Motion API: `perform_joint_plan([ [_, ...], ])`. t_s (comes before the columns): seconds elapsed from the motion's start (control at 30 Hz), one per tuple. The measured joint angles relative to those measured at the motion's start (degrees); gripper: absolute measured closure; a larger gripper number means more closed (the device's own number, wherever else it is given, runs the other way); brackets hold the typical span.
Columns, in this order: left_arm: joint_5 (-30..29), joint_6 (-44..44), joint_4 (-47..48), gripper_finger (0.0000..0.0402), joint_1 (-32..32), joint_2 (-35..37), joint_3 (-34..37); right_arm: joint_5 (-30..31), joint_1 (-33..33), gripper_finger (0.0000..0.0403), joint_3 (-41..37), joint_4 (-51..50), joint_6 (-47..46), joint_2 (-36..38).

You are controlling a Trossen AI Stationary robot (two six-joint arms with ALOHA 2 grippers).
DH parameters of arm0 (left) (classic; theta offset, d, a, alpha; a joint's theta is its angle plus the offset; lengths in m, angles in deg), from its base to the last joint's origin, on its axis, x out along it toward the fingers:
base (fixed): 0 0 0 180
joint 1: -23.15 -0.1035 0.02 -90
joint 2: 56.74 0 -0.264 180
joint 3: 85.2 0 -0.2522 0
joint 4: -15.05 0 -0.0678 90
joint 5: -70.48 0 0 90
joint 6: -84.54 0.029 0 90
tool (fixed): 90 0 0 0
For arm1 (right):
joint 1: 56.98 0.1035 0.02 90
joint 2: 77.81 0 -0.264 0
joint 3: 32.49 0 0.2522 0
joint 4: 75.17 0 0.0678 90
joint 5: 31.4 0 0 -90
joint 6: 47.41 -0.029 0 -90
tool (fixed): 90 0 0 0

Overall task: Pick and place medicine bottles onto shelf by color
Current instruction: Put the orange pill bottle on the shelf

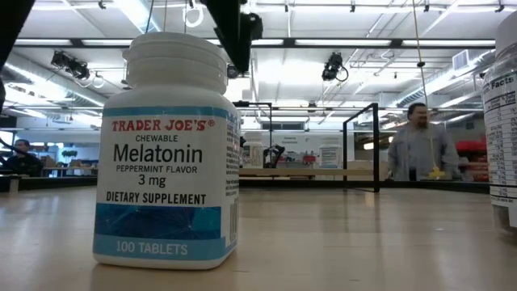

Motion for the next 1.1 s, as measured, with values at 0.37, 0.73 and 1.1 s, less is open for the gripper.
perform_joint_plan([
  [0.37, 0.52, 4.22, 0.38, 0.0111, 0.22, -3.79, 0.88, 7.24, 10.95, 0.0172, 0.0, 0.0, -9.34, 0.13],
  [0.73, 4.47, 3.99, -6.28, 0.0111, -1.17, -3.48, 12.7, 10.67, 16.79, 0.0172, -2.62, 0.06, -17.63, 0.15],
  [1.1, 3.79, 5.04, -9.33, 0.0111, -0.12, -3.35, 13.87, 10.53, 17.09, 0.0172, -6.86, 0.01, -20.72, 0.09],
])
